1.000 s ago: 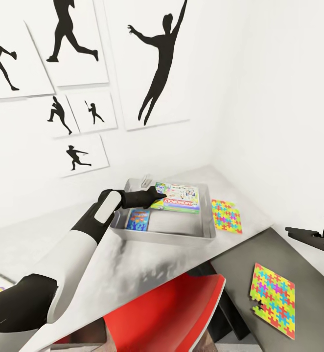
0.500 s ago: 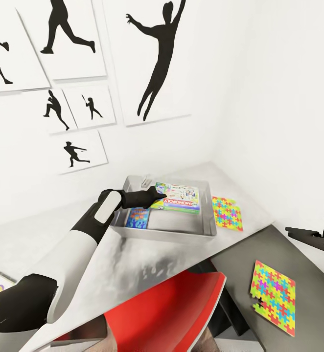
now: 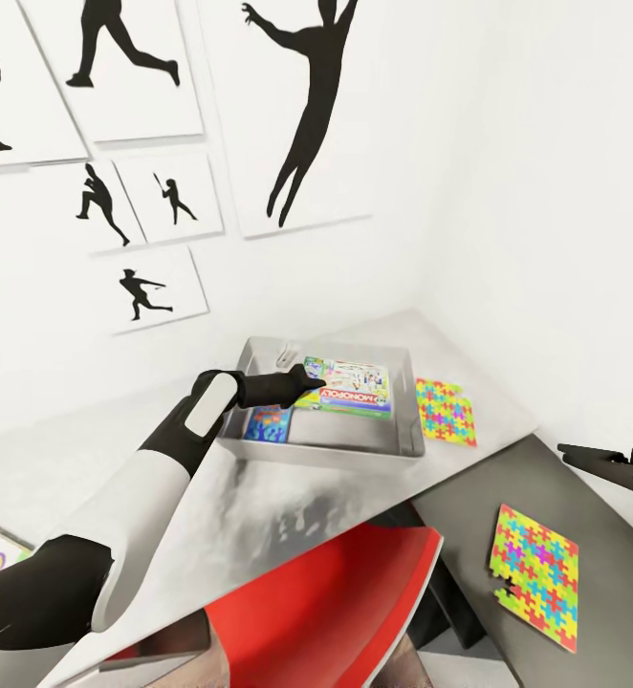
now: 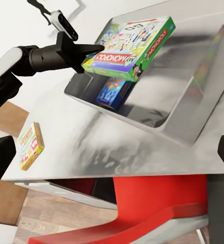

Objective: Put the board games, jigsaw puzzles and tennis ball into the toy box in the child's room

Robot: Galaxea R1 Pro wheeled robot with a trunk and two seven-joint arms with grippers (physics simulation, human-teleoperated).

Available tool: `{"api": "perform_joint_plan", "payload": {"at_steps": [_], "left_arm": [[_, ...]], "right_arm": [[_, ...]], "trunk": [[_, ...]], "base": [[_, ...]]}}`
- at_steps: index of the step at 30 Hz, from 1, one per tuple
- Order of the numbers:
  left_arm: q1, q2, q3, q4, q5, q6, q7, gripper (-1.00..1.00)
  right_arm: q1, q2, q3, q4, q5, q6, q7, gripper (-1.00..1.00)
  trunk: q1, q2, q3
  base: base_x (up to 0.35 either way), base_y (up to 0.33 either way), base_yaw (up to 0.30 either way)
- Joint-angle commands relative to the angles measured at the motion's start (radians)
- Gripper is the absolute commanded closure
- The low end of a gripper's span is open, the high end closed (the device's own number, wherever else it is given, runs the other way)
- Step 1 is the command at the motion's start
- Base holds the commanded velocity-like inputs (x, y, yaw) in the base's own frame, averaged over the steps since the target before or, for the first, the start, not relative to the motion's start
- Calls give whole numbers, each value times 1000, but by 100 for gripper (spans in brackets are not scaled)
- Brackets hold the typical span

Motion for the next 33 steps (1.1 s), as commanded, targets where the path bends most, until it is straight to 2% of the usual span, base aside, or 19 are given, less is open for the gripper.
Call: {"api": "perform_joint_plan", "payload": {"at_steps": [1, 33], "left_arm": [[-1, 0, 0, 0, -6, 2, -7, 100], [-34, 1, -1, 1, -8, 5, -6, 100]], "right_arm": [[-1, 0, 0, 0, -1, 5, 2, -100], [-1, 0, -1, 0, -1, 5, 2, -100]], "trunk": [[0, -2, -3], [0, -2, -56]], "base": [[0, 0, 0], [0, 0, 0]]}}
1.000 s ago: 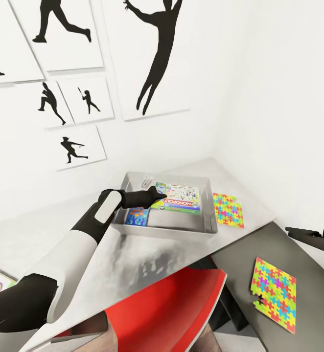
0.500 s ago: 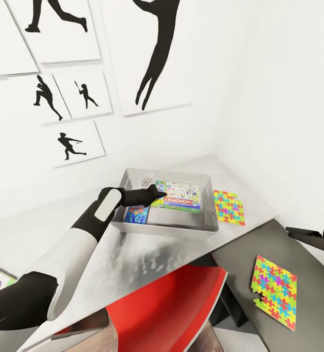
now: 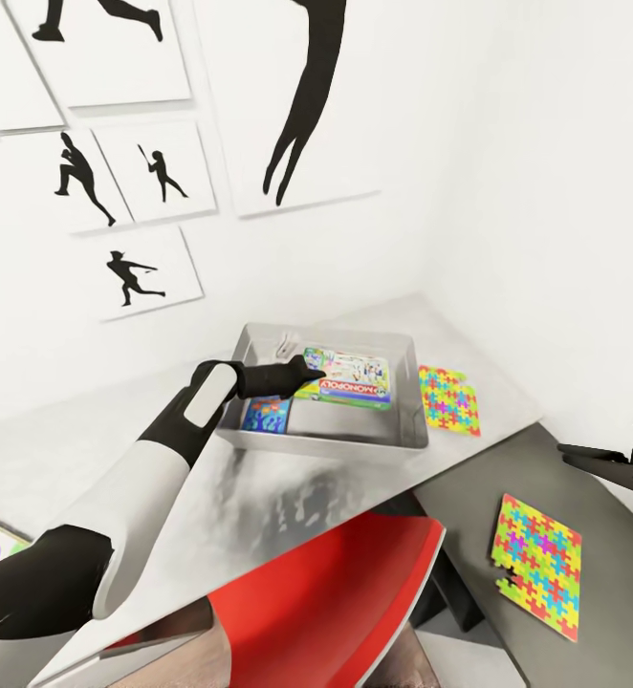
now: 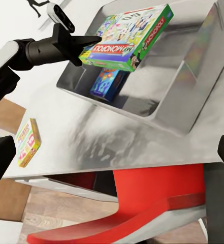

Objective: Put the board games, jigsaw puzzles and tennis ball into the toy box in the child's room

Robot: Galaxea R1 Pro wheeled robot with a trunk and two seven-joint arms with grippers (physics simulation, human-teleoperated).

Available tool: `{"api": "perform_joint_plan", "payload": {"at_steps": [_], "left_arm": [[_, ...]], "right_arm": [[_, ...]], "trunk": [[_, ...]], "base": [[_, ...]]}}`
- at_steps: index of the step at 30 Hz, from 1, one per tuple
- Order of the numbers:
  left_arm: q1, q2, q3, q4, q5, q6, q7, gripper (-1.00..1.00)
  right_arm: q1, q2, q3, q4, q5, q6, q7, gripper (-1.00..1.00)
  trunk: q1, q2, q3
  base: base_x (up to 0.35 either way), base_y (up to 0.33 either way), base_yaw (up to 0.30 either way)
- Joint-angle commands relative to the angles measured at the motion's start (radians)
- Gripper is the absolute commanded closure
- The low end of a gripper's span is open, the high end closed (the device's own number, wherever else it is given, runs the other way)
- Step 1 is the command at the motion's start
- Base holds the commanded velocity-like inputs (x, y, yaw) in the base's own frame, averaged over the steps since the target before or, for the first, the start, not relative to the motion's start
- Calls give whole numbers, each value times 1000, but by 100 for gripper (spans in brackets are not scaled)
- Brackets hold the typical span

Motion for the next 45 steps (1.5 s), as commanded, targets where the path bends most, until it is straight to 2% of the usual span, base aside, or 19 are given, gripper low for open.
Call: {"api": "perform_joint_plan", "payload": {"at_steps": [1, 15, 45], "left_arm": [[-3, 0, 0, 0, -6, 2, -4, 100], [-21, 4, 3, -1, 1, 18, 23, 100], [-39, 6, 6, -1, 4, 24, 25, 100]], "right_arm": [[-1, 0, 0, 0, -1, 4, 2, -100], [-1, 0, 0, 0, -1, 4, 2, -100], [-1, 1, 0, 0, -1, 4, 3, -100]], "trunk": [[0, -2, -3], [0, -2, -26], [0, -2, -72]], "base": [[0, 0, 0], [0, 0, 0], [0, 0, 0]]}}
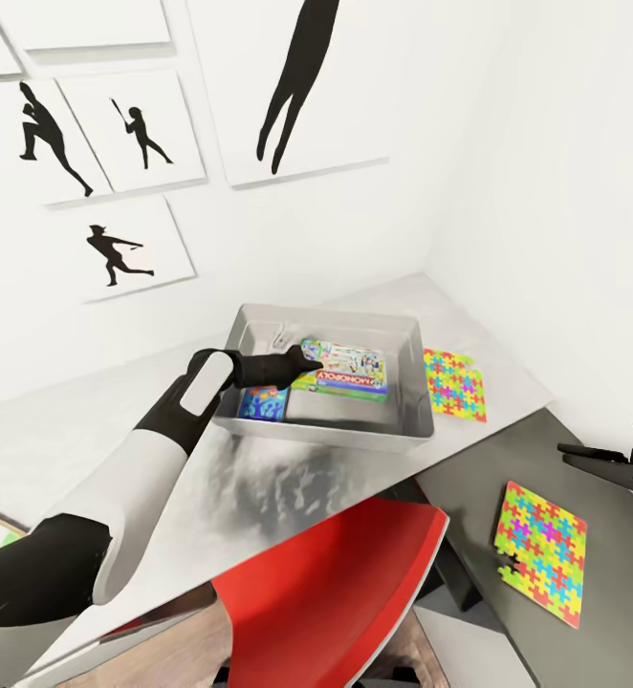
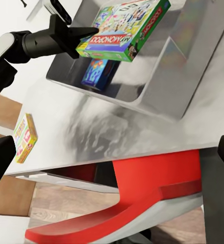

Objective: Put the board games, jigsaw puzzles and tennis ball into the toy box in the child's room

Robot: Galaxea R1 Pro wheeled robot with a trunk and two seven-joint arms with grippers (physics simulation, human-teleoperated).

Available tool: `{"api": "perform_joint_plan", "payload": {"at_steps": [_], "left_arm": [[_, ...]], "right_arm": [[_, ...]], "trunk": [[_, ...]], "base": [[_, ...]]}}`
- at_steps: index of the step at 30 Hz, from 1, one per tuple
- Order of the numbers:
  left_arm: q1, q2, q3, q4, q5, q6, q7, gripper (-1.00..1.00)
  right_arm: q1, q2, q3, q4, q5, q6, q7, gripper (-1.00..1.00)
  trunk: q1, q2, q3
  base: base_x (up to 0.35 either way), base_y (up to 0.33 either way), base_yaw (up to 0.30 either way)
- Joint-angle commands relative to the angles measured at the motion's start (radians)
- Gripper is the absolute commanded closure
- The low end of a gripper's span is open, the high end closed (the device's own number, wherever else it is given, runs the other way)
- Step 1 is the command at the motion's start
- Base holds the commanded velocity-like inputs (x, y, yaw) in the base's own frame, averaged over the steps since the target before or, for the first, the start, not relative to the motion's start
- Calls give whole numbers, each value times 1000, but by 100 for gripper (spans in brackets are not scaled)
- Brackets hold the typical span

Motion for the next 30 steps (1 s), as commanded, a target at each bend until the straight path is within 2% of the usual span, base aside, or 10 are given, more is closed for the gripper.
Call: {"api": "perform_joint_plan", "payload": {"at_steps": [1, 30], "left_arm": [[-3, 0, 0, 0, -7, 2, -8, 100], [-12, 3, 1, 0, -7, 1, -9, 100]], "right_arm": [[-1, 0, 0, 0, -1, 5, 2, -100], [0, 1, 0, 0, -1, 2, 4, -100]], "trunk": [[1, -2, -2], [1, -2, -1]], "base": [[0, 0, 0], [0, 0, -40]]}}
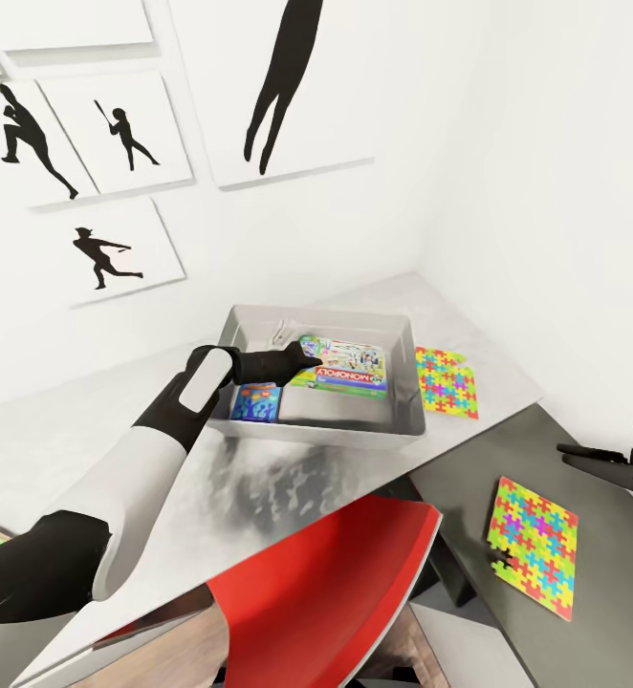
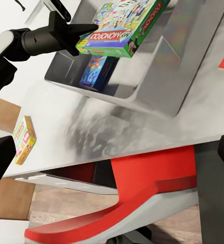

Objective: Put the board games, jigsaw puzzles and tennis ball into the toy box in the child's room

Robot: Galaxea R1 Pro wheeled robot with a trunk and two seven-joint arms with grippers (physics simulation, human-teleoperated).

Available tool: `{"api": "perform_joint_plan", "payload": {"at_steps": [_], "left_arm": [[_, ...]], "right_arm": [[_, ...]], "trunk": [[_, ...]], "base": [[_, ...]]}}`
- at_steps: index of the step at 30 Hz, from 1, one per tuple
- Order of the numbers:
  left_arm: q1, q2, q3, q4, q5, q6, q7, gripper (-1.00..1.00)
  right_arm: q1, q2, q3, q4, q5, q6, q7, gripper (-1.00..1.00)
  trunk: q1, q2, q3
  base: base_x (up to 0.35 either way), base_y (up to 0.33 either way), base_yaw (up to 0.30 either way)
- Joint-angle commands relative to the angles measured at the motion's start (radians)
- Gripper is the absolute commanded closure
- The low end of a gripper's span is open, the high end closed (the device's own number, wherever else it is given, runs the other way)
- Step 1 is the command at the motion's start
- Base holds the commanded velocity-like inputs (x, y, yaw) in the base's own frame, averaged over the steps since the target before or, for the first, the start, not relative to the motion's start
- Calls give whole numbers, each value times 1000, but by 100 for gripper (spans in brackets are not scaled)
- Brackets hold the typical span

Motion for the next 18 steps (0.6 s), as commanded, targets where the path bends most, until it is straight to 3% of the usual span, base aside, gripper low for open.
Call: {"api": "perform_joint_plan", "payload": {"at_steps": [1, 18], "left_arm": [[-1, 0, 0, 0, -7, 2, -8, 100], [-3, 1, 1, 1, -10, 3, -7, 100]], "right_arm": [[-1, 0, 0, 0, -1, 5, 2, -100], [-1, -2, -1, 0, -1, 6, 3, -100]], "trunk": [[1, -2, -1], [1, -2, -8]], "base": [[0, 0, -4], [0, 0, -1]]}}
